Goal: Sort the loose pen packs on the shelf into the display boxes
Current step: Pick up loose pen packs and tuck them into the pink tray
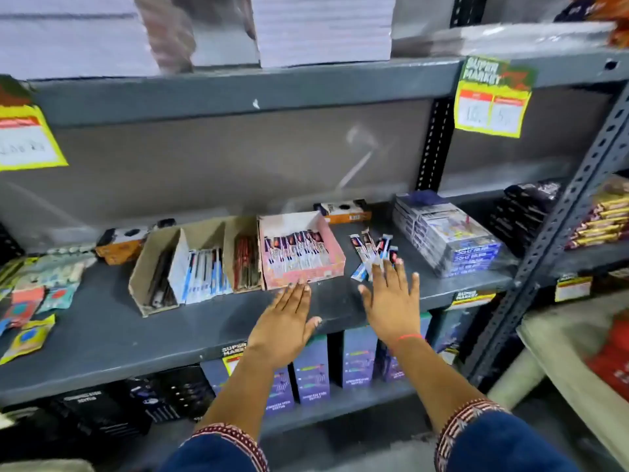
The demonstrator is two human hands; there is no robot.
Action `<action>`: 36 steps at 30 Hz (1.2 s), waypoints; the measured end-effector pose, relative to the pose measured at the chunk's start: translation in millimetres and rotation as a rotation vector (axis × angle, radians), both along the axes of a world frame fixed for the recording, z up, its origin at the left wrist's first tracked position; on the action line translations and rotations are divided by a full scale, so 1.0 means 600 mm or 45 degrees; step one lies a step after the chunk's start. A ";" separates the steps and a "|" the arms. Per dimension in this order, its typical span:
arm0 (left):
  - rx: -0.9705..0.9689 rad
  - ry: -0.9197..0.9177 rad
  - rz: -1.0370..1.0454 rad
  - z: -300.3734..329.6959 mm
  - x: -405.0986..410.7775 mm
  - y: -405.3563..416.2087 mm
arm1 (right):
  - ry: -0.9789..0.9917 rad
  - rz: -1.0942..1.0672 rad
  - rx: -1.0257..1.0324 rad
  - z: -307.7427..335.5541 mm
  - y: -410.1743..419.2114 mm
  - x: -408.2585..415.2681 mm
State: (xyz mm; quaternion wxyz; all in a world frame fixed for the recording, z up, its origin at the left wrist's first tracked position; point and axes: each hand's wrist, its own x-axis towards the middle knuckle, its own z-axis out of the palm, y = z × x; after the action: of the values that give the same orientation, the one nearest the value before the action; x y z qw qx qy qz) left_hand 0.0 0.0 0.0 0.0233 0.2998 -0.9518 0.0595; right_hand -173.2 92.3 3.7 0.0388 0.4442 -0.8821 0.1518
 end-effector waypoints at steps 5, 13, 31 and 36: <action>0.131 -0.013 -0.015 -0.039 -0.055 -0.027 | 0.056 -0.134 -0.002 -0.013 -0.045 -0.066; 0.165 0.173 0.001 -0.066 -0.081 -0.050 | -0.127 -0.162 0.032 0.017 -0.125 -0.138; 0.227 0.216 -0.030 -0.056 -0.077 -0.045 | -1.213 -0.334 -0.605 0.050 -0.135 -0.155; 0.155 0.177 -0.036 -0.060 -0.080 -0.045 | -1.694 -0.074 -0.888 0.036 -0.078 -0.100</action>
State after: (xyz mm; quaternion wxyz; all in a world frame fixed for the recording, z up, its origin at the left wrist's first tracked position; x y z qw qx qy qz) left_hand -47.8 -27.3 -35.9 0.0717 0.2907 -0.9539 -0.0198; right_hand -233.2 45.8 25.6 -0.3599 0.1973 -0.6315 0.6579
